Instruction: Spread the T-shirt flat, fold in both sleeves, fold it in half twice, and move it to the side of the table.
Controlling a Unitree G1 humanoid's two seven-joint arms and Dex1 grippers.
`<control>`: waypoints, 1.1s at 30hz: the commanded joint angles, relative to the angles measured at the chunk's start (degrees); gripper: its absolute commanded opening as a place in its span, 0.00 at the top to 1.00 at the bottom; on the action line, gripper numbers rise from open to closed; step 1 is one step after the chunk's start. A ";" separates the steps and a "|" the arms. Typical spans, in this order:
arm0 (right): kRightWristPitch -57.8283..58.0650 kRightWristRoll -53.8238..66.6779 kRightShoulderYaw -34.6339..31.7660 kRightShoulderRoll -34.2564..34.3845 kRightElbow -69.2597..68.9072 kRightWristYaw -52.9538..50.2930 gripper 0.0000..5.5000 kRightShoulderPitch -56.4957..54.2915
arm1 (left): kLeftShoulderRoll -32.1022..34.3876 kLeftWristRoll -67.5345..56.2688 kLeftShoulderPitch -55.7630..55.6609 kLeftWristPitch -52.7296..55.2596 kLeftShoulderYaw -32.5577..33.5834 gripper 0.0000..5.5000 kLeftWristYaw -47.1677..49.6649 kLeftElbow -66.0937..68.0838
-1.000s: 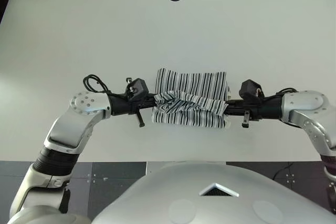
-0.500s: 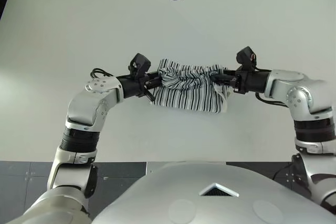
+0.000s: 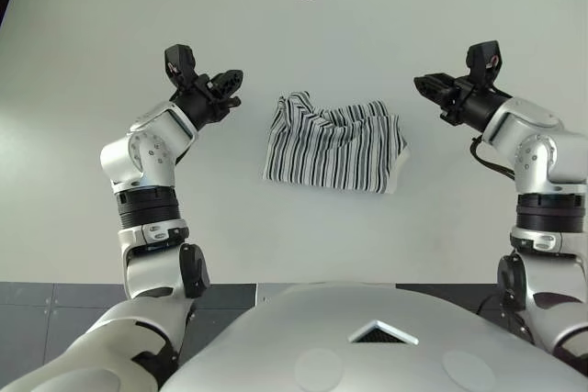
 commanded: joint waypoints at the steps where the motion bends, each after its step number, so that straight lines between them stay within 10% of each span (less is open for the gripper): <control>1: -9.28 -3.71 6.47 -1.58 -11.55 5.00 0.87 4.87 | 2.42 2.20 9.21 -12.71 -6.93 0.87 -12.18 -15.48; 12: -30.91 -20.05 25.61 -3.63 -16.60 11.80 0.98 13.19 | 11.03 11.03 22.58 -30.18 -23.34 0.98 -29.79 -28.24; 33: -38.78 -37.94 32.56 -9.16 -4.64 13.12 0.98 14.66 | 0.33 38.46 -0.36 -35.68 -34.23 0.98 -8.13 11.35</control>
